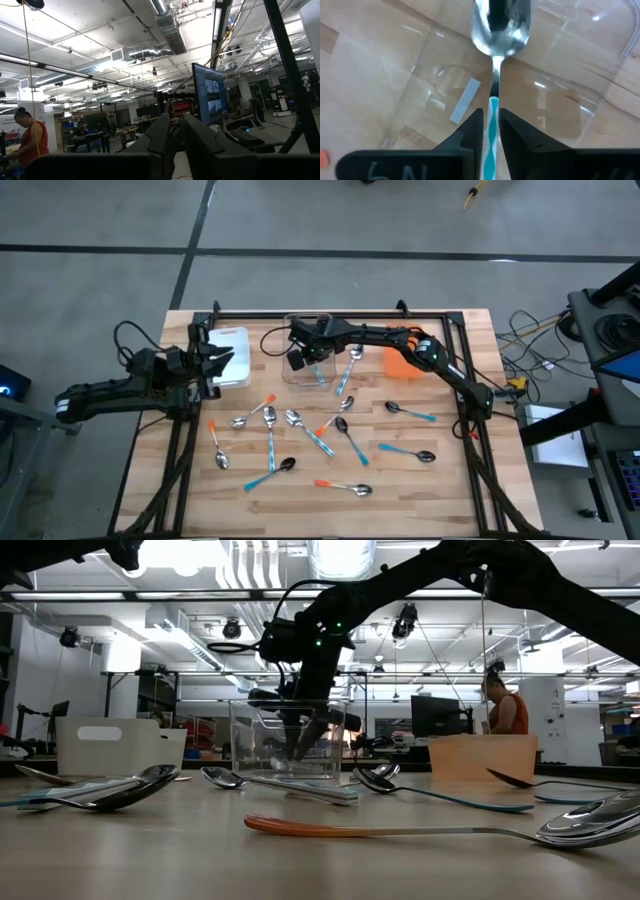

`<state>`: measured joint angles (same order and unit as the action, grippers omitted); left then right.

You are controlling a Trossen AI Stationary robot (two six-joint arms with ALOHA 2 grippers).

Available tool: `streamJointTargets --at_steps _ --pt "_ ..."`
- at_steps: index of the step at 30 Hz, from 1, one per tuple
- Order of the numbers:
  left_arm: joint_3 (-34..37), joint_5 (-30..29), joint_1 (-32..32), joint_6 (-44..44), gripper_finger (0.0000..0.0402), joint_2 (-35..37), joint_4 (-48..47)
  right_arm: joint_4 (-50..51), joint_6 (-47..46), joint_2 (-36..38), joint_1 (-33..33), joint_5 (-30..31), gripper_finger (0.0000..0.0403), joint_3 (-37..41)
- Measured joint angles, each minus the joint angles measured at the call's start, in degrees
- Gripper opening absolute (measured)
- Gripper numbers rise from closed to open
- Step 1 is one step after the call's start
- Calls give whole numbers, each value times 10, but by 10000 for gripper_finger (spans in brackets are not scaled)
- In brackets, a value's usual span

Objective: Sort silverware by color (type)
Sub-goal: Put the blue patterned spoon into the transparent bin, then put the orange spoon into the white bin

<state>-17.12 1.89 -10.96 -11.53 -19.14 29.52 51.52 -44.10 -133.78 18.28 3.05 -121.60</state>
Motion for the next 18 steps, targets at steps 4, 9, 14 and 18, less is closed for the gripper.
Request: streamJointTargets --at_steps 4,9,14,18 --pt "0 0 0 0 36 0 0 0 -1 0 0 0 74 0" --pt "0 0 0 2 36 0 0 -3 6 6 0 0 83 0" --pt "-1 0 0 15 36 0 0 -4 41 38 -4 1 77 0" --pt "-11 0 0 48 36 0 1 -4 89 76 -25 30 68 0"
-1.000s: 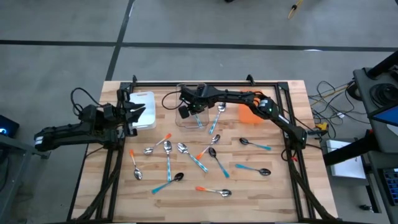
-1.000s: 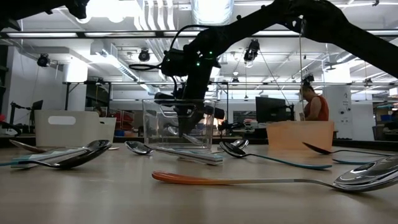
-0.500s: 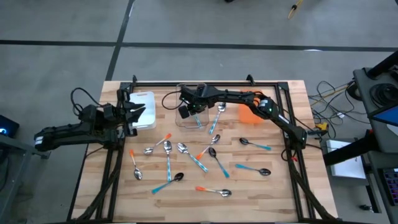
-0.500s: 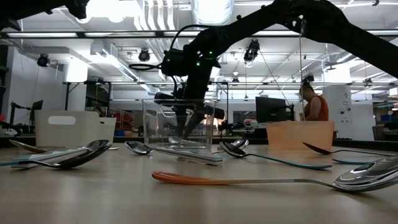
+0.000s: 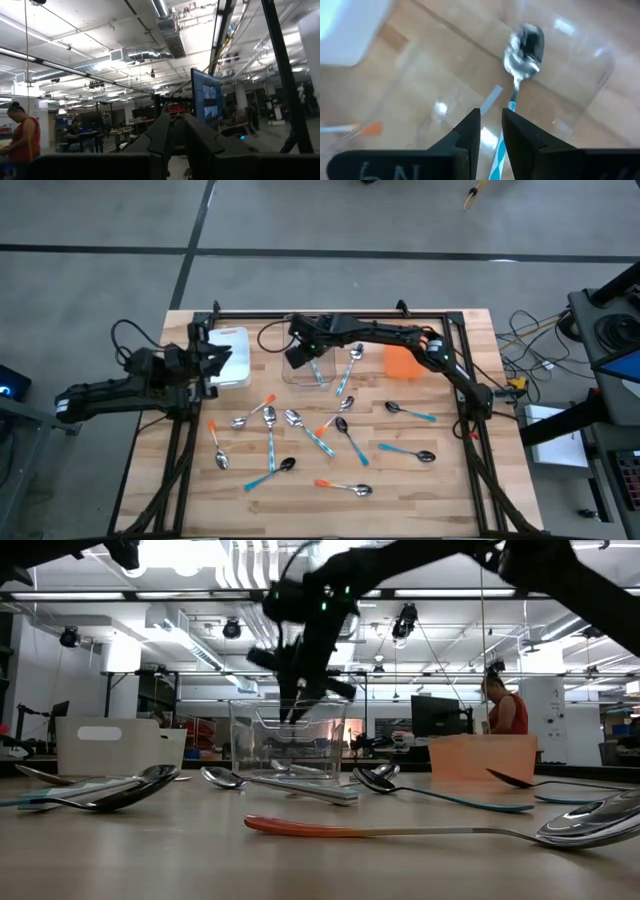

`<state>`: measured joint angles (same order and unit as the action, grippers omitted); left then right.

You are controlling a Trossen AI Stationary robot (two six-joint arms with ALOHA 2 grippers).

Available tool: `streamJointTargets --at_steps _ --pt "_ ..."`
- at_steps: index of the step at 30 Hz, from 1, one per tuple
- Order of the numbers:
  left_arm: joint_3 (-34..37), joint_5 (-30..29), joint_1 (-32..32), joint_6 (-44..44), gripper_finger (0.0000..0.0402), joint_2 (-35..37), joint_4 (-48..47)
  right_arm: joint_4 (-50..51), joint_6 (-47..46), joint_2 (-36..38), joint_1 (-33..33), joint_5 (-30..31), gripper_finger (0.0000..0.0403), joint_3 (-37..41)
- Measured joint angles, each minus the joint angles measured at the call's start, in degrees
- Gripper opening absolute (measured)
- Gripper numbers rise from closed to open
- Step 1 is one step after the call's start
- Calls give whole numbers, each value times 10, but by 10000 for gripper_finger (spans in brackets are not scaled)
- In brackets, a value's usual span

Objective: Sort silverware by color (type)
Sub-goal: Put the orange spoon into the white bin

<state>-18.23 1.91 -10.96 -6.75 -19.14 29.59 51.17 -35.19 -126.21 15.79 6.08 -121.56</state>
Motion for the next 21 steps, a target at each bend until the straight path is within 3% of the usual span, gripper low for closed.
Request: streamJointTargets --at_steps 7,14,21 --pt "-8 1 0 28 36 0 -11 43 91 74 -75 140 58 0" --pt "-8 1 0 36 36 0 -11 76 129 163 -156 145 54 52" --pt "-8 1 0 56 36 -2 -9 26 142 282 -222 146 54 203"
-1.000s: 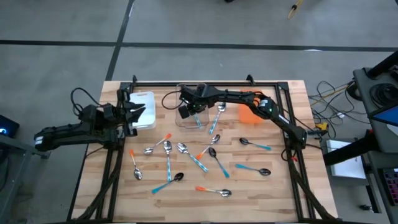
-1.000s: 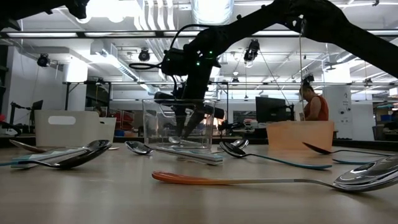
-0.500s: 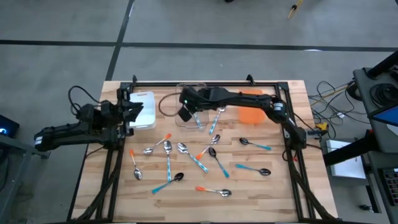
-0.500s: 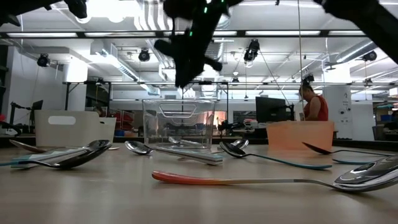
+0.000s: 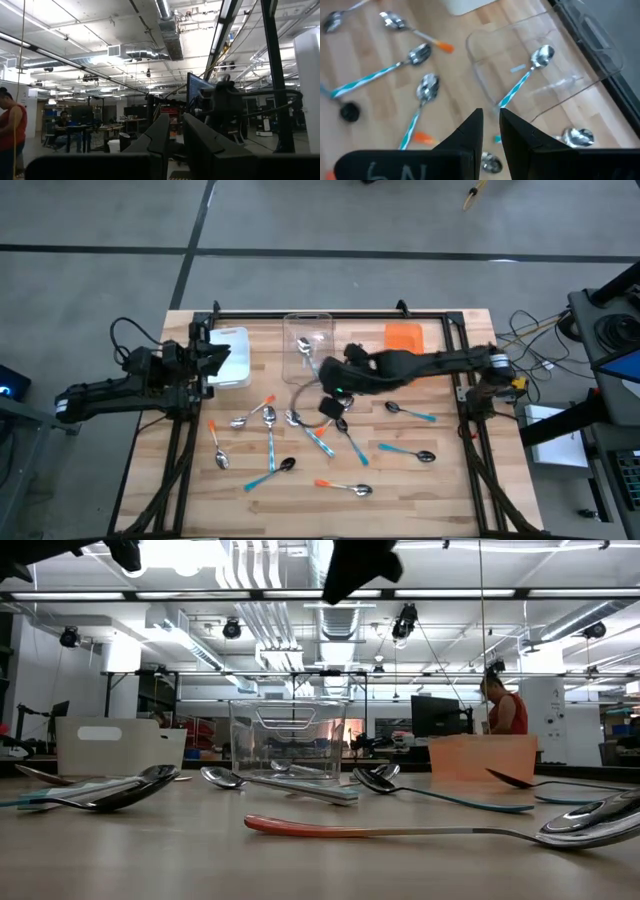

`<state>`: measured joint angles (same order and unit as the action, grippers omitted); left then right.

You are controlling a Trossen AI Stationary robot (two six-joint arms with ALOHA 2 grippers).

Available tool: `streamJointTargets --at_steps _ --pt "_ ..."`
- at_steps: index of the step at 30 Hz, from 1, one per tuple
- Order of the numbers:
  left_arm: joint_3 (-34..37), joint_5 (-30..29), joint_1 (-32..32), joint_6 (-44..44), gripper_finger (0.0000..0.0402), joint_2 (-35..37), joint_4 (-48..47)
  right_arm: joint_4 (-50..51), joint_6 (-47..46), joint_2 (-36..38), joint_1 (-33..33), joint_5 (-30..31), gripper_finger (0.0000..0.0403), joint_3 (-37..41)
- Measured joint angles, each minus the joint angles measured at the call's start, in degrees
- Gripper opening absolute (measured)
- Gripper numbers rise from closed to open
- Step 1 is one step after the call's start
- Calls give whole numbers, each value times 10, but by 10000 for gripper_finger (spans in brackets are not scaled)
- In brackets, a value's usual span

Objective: Sort silverware by color (type)
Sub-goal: Put the orange spoon into the white bin

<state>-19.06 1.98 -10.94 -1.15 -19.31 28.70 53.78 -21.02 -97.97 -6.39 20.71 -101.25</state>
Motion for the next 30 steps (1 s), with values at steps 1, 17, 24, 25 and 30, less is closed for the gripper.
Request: streamJointTargets --at_steps 1,17,24,25,30 --pt "0 0 0 5 36 -2 0 -20 4 16 -8 0 54 27" --pt "0 0 0 210 36 -90 -72 -278 55 171 -50 -1 54 330" --pt "-34 0 0 274 36 -140 -167 -318 71 208 -50 -1 54 388" --pt "-49 0 0 274 36 -148 -198 -322 75 214 -50 -1 54 397" --pt "-149 -12 0 265 36 -203 -444 -341 82 246 -50 -1 54 430"
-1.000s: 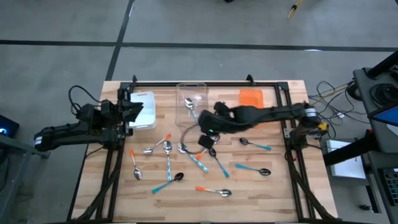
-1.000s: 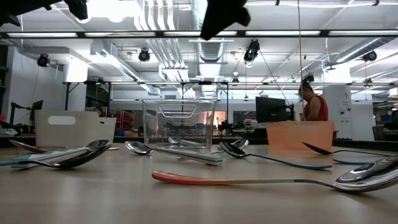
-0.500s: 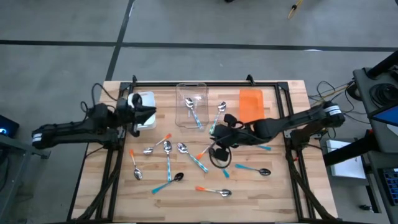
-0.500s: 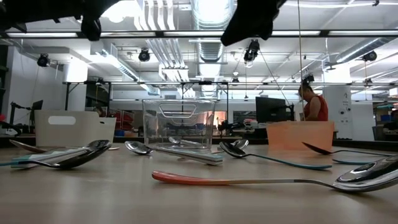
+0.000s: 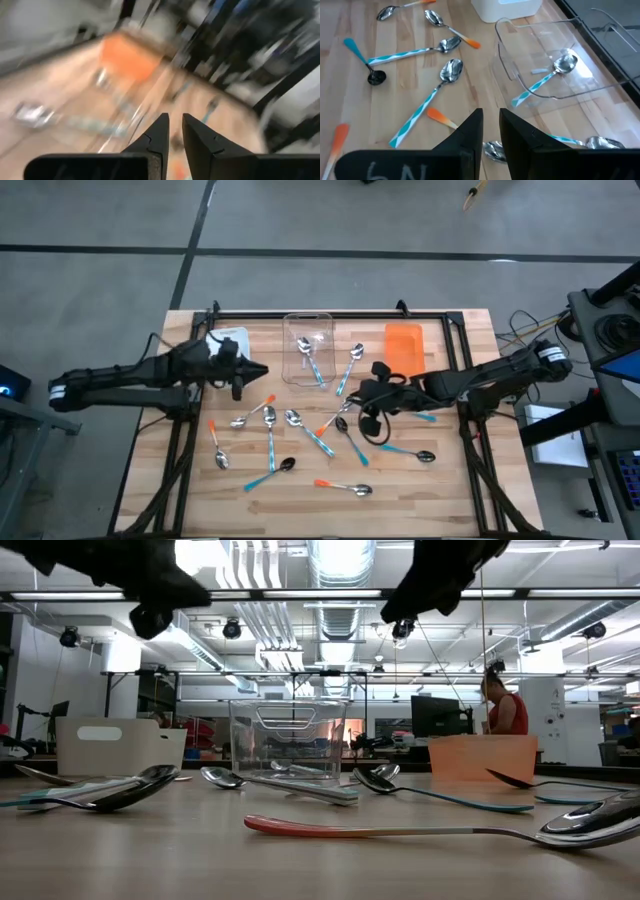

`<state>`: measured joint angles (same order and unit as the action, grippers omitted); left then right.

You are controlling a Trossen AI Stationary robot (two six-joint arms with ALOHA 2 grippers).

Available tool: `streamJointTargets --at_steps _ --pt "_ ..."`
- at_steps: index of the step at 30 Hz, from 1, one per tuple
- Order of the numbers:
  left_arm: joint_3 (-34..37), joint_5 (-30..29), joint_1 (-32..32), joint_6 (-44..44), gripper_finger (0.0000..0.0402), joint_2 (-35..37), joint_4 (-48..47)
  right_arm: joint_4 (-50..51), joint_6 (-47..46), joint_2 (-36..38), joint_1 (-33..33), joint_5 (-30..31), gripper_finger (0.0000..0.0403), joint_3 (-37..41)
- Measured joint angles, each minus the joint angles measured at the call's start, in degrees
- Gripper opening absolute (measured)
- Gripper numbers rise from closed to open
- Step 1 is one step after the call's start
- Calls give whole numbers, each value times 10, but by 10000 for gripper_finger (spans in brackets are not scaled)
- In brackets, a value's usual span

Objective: Sort silverware by color (type)
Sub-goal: Put the orange spoon into the white bin

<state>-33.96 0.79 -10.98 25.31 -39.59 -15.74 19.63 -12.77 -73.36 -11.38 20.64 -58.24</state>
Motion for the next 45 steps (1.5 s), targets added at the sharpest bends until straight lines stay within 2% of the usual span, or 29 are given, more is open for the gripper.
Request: streamJointTargets --at_steps 3,6,13,22,27,37,45 --pt "-56 -15 0 -19 36 -43 -160 -22 9 17 0 0 54 19" --pt "-92 -18 0 -23 36 -85 -282 -37 19 27 0 0 54 36" --pt "-112 -3 0 -25 36 -162 -411 -54 29 34 0 0 54 60" --pt "-102 59 1 -21 36 -241 -422 -54 39 32 0 0 54 67" --pt "-101 64 12 -2 36 -279 -422 -53 46 32 0 0 54 67" --pt "-101 78 87 44 36 -347 -407 -51 53 32 0 0 54 67" --pt "-110 75 134 40 36 -403 -380 -50 54 32 0 0 54 67"
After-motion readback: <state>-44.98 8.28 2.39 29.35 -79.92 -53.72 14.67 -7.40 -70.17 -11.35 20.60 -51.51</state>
